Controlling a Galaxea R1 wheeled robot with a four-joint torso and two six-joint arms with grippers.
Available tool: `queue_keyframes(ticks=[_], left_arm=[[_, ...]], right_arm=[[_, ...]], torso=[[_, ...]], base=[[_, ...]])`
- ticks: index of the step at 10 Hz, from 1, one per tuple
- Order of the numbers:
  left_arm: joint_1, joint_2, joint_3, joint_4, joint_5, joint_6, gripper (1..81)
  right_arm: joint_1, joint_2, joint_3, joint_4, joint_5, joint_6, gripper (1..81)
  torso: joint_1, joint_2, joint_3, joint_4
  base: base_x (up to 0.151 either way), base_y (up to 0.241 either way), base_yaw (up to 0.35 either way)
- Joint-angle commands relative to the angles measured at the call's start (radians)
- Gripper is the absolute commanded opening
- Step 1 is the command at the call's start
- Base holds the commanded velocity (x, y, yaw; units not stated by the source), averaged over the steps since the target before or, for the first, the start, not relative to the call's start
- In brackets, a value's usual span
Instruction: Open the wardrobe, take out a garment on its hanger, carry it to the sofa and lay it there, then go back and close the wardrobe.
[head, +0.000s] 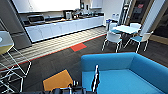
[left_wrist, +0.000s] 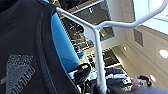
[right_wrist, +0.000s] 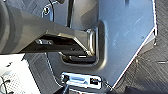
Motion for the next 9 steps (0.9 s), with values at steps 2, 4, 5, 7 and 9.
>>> queue_keyframes(ticks=[2, 4, 5, 7, 9], left_arm=[[-0.124, -0.024, 0.068, 0.021, -0.054, 0.011, 1.0], [-0.124, -0.026, 0.066, 0.021, -0.054, 0.011, 1.0], [-0.124, -0.026, 0.066, 0.021, -0.054, 0.011, 1.0], [-0.124, -0.028, 0.066, 0.021, -0.054, 0.011, 1.0], [-0.124, -0.028, 0.068, 0.021, -0.054, 0.011, 1.0]], right_arm=[[0.000, -0.001, 0.003, -0.015, -0.050, -0.003, 81.1], [0.000, 0.000, 0.003, -0.017, -0.050, -0.003, 81.1], [0.000, 0.000, 0.003, -0.017, -0.050, -0.003, 81.1], [-0.001, 0.000, 0.003, -0.017, -0.050, -0.003, 81.1], [-0.001, 0.000, 0.003, -0.017, -0.050, -0.003, 81.1]], torso=[[0.000, 0.000, 0.000, 0.000], [0.000, 0.000, 0.000, 0.000], [0.000, 0.000, 0.000, 0.000], [0.000, 0.000, 0.000, 0.000], [0.000, 0.000, 0.000, 0.000]], base=[[0.000, 0.000, -0.308], [0.000, 0.000, -0.308], [0.000, 0.000, -0.308], [0.000, 0.000, -0.309], [0.000, 0.000, -0.310]])
